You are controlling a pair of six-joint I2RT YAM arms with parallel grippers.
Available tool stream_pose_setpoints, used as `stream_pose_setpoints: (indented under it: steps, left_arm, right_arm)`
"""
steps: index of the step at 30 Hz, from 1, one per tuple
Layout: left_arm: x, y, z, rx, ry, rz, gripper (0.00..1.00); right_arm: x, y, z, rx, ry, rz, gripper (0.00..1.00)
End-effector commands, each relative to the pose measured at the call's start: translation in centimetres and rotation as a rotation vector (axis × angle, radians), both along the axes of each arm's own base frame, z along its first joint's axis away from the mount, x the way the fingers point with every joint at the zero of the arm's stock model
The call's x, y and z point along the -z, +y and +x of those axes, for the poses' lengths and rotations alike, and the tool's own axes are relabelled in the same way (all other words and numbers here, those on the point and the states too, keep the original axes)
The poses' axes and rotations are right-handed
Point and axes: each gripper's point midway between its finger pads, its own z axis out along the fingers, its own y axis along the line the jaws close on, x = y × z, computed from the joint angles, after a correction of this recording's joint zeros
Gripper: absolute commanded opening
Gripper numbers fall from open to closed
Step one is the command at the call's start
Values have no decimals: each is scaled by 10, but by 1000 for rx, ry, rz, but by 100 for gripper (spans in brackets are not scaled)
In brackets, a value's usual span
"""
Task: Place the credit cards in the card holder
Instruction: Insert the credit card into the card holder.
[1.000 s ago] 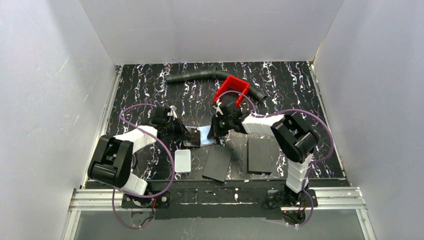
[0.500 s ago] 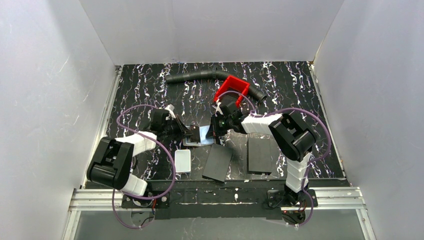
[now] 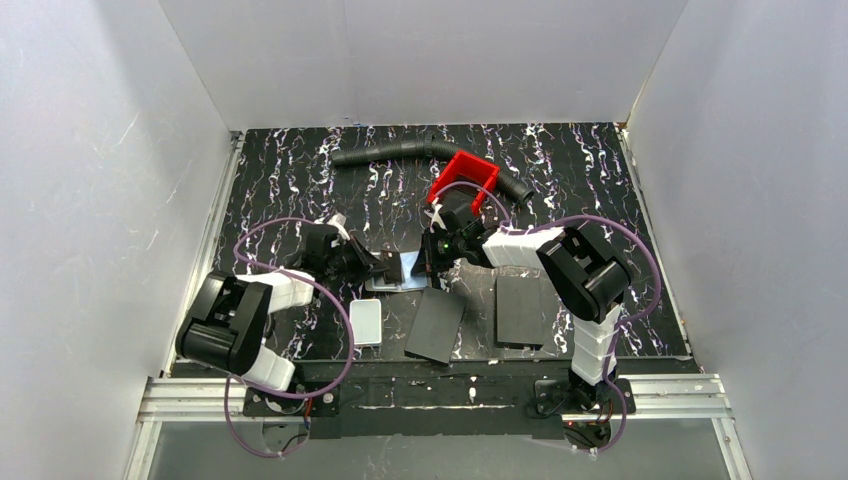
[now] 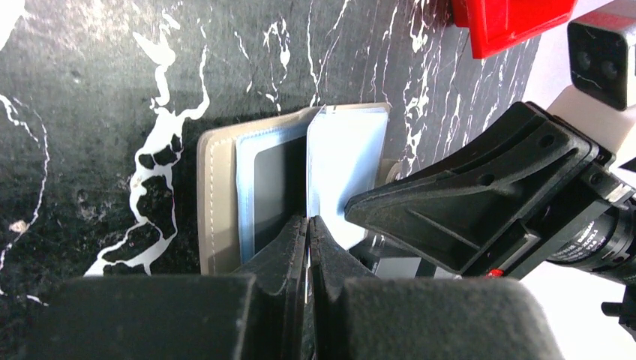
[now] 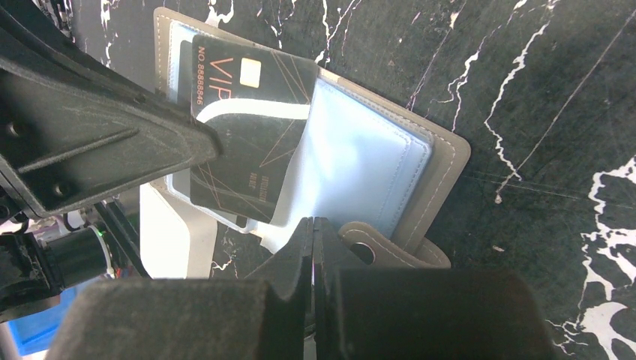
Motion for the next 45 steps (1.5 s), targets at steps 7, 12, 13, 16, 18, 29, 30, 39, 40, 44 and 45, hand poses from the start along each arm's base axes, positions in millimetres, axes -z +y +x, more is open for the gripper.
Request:
stream_pose_setpoints:
  steps: [7,12,13,16,18,29,30,39,40,44,45]
  left_arm:
    - [9,-2,-28,26,74,-34,0]
    - [11,-5,-26,42,93,-43,0]
    - [12,-5,-25,45,94,-43,0]
    - [14,-6,-23,50,111,-56,0]
    - [13,-6,-21,52,117,-67,0]
    - [17,-4,-17,44,124,-60,0]
    - [18,-4,-17,41,125,-61,0]
    - [18,0,-11,-6,96,-58,0]
    - [19,0,-12,-18,102,-63,0]
    - [17,-1,-10,-35,83,-93,0]
    - [16,-3,-10,-29,82,-98,0]
  right_arm:
    - [15,-9,-2,14,14,-42,1]
    - [15,-11,-2,13,14,-45,1]
    - [16,-11,-2,14,15,-46,1]
    - [16,-12,-2,14,16,-46,1]
    - [15,-12,-2,14,14,-46,1]
    - [16,-10,-1,9,18,-41,1]
    - [16,-10,-2,9,19,-40,1]
    - [16,-9,-1,9,19,-34,1]
    - [16,-9,-1,11,20,-33,1]
    - [16,-9,-2,11,23,-29,1]
    - [16,-9,-2,11,22,-29,1]
